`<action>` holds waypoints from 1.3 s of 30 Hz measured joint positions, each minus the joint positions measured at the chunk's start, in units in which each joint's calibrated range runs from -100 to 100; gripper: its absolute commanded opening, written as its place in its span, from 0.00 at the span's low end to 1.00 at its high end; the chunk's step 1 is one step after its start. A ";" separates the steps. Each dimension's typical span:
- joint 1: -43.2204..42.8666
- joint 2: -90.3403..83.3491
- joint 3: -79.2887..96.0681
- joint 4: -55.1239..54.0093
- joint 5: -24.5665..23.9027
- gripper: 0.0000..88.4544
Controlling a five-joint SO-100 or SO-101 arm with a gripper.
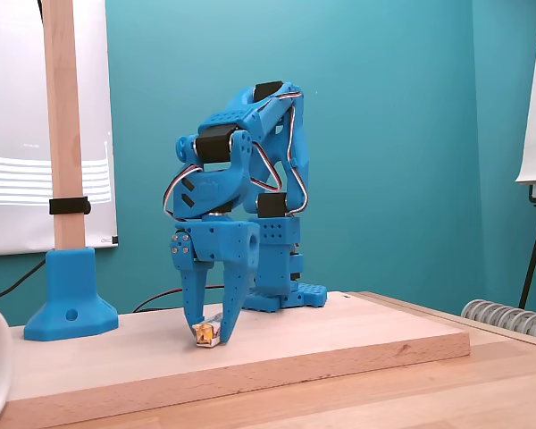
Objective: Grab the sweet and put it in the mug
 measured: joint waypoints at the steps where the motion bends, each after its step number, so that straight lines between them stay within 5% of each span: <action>1: 0.00 0.00 -0.90 0.00 0.00 0.05; 18: 0.00 -25.70 -8.34 0.08 -0.20 0.06; 29: 0.30 -27.52 -9.59 -0.33 0.24 0.06; 33: 0.30 -27.61 -15.42 -0.41 4.69 0.05; 39: 0.30 -27.61 -23.76 -0.41 18.71 0.06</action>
